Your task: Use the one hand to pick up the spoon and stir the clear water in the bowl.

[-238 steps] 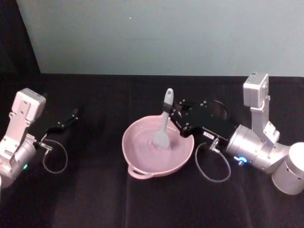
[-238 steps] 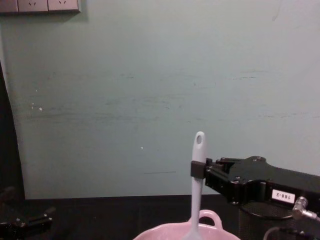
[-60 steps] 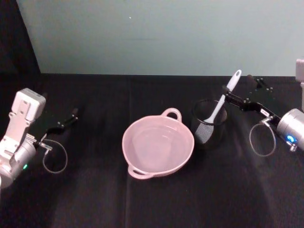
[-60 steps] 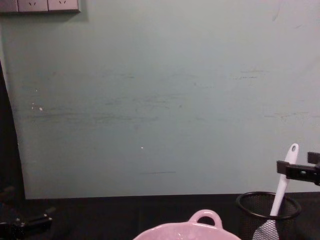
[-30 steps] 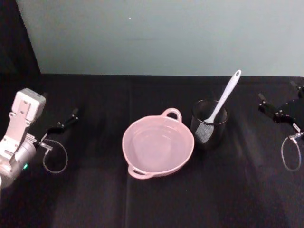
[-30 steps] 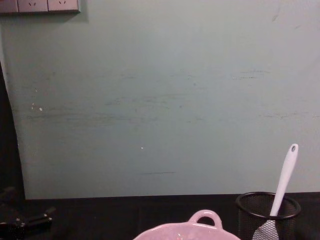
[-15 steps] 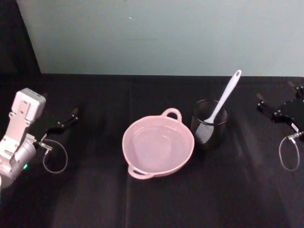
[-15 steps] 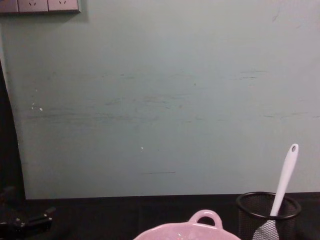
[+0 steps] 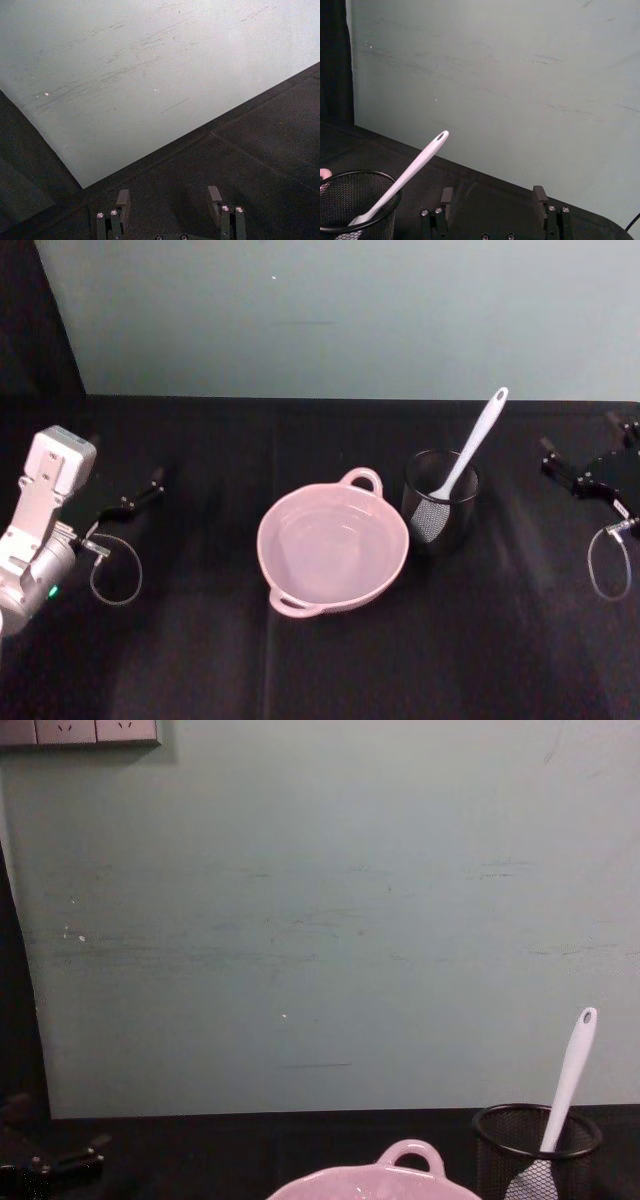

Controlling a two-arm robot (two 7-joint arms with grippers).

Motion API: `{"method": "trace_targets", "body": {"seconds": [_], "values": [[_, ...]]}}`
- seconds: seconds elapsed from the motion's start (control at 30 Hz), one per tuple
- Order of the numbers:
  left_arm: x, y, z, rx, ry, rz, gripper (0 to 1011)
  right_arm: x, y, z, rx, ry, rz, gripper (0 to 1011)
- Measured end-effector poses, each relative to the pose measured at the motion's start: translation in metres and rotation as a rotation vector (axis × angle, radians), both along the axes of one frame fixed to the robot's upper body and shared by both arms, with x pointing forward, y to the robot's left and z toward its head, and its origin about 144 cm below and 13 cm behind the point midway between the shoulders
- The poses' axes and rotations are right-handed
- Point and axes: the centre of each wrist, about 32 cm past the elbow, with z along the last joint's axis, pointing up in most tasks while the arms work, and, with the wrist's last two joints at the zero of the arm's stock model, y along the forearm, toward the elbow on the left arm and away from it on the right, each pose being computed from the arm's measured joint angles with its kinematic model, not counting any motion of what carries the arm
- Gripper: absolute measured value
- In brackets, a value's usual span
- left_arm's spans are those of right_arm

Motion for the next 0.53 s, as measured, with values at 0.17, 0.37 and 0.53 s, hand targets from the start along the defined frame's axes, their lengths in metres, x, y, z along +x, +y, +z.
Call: {"method": "trace_targets", "body": {"seconds": [0.17,0.37,0.53], "values": [[0.0000,0.0000,0.0000,0.000,0.000,0.000,1011,-0.0001,0.0000,0.0001,-0.001,0.000,0.000,1002],[0.0000,0.0000,0.0000,0.000,0.000,0.000,1011,-0.0001,-0.0002,0.0002,-0.002,-0.001,0.000,1003],[0.0000,0.0000,0.0000,0.000,0.000,0.000,1011,-0.0001,-0.0002,0.0002,-0.002,-0.001,-0.001,1002]]}}
